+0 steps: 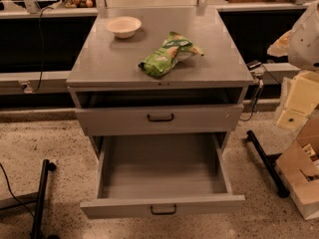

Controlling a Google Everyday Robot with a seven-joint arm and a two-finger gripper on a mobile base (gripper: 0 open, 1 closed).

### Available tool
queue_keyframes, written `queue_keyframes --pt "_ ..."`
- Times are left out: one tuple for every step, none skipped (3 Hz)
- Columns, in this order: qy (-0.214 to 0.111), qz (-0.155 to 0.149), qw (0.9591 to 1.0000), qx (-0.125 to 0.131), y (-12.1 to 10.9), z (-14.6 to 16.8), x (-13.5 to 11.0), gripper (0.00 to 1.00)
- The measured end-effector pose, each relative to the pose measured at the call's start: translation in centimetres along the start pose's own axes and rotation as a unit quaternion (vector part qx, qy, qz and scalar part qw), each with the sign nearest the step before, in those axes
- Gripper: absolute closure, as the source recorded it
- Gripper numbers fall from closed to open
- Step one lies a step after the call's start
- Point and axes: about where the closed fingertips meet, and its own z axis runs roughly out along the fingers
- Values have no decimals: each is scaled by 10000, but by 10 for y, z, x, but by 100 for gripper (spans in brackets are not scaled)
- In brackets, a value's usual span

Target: Place green rice chip bag into middle drawer

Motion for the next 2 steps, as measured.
queue_keyframes --pt "-2 -11 10000 18 0 -1 -1 0" --pt "-144 -608 9980 67 -18 20 -29 0"
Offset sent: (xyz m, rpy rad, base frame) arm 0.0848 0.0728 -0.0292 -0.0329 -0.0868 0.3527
